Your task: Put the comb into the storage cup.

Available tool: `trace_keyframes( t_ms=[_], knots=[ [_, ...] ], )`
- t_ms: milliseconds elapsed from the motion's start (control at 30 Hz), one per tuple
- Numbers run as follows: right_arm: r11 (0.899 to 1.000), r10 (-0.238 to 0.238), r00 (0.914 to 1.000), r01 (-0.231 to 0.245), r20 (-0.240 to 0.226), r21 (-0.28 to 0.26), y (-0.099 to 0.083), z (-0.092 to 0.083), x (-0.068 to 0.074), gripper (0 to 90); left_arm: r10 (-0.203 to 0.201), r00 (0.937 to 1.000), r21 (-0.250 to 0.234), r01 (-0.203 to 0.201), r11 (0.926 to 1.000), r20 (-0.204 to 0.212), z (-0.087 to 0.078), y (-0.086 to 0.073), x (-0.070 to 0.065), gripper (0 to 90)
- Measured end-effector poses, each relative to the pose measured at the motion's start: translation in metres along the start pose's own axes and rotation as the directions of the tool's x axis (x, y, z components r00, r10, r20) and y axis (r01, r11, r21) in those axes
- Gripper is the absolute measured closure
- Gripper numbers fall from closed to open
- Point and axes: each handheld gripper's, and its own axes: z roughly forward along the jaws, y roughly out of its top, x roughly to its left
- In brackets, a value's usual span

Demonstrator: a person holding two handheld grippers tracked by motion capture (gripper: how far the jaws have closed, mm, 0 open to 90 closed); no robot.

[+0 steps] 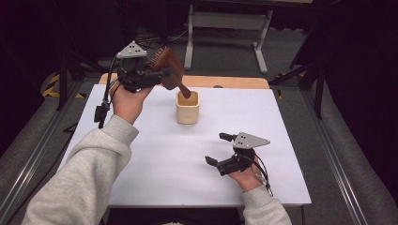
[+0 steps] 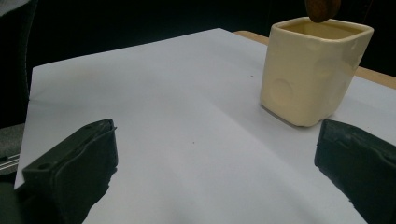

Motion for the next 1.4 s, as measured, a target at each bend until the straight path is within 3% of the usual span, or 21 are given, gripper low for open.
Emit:
trace_keyframes(
  t_ms=[467,1067,1400],
  knots=[
    [1.000,0.003,1.0000,-0.003,0.000,-0.004,0.000,-0.001,0.000,0.1,-0.022,0.9998,0.042,0.022,0.9989,-0.004,0.018,-0.008,0.003,55.8],
    [1.000,0.006,1.0000,-0.006,-0.006,0.007,-0.001,0.001,-0.001,0.1,-0.098,0.9952,0.107,0.098,0.9894,-0.011,0.043,-0.029,0.013,55.2],
    [1.000,0.007,0.9999,-0.007,-0.011,0.014,-0.002,0.002,-0.001,0.1,-0.109,0.9939,0.131,0.110,0.9853,-0.015,0.052,-0.037,0.017,54.8]
  ],
)
